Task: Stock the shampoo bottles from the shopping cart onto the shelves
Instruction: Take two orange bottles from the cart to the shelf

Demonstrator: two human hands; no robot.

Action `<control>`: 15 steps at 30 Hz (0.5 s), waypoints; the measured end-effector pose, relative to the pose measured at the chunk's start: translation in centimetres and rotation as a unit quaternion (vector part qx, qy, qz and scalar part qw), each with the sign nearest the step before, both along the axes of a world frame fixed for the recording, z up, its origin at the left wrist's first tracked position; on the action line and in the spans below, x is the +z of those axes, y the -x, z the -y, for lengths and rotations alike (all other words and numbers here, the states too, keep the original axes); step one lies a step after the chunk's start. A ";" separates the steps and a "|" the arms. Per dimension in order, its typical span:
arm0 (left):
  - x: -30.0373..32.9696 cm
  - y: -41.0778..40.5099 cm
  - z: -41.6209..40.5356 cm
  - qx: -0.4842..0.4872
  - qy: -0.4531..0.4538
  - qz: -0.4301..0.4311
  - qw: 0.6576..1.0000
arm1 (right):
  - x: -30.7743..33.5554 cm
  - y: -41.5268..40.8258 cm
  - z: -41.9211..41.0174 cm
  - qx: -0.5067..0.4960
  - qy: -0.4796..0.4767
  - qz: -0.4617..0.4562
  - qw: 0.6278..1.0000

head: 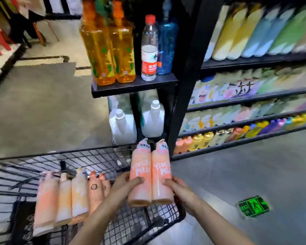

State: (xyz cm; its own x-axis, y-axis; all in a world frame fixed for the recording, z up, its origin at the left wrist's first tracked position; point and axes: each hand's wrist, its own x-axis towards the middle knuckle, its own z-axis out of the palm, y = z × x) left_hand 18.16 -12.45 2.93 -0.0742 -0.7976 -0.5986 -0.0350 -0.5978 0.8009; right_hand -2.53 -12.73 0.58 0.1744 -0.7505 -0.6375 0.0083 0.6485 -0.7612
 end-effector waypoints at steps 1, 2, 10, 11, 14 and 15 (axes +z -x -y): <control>0.4 2.7 0.7 -0.014 0.010 0.004 1.000 | 0.3 2.6 -0.2 -0.014 0.004 -0.003 1.000; 0.8 4.9 1.3 -0.027 0.021 0.012 0.999 | 0.6 4.8 -0.4 -0.026 0.007 -0.009 1.000; 3.2 26.7 6.0 -0.149 0.080 -0.032 0.985 | 3.7 25.5 -1.1 -0.147 0.072 -0.055 0.985; 3.6 28.9 6.5 -0.164 0.088 -0.035 0.982 | 4.2 27.5 -1.0 -0.159 0.081 -0.061 0.982; 5.0 34.5 8.1 -0.194 0.097 -0.055 0.975 | 5.5 32.8 -0.4 -0.190 0.106 -0.059 0.974; 5.6 36.3 8.6 -0.201 0.095 -0.065 0.973 | 5.8 34.3 -0.1 -0.198 0.112 -0.057 0.972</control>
State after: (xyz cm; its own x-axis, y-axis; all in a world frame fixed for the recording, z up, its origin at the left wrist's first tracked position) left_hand -18.09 -21.07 8.57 -0.4687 -0.7834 -0.4082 -0.1272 -0.3975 0.9088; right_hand -36.83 -12.65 6.42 -0.2193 -0.8665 -0.4485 0.1305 0.4295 -0.8936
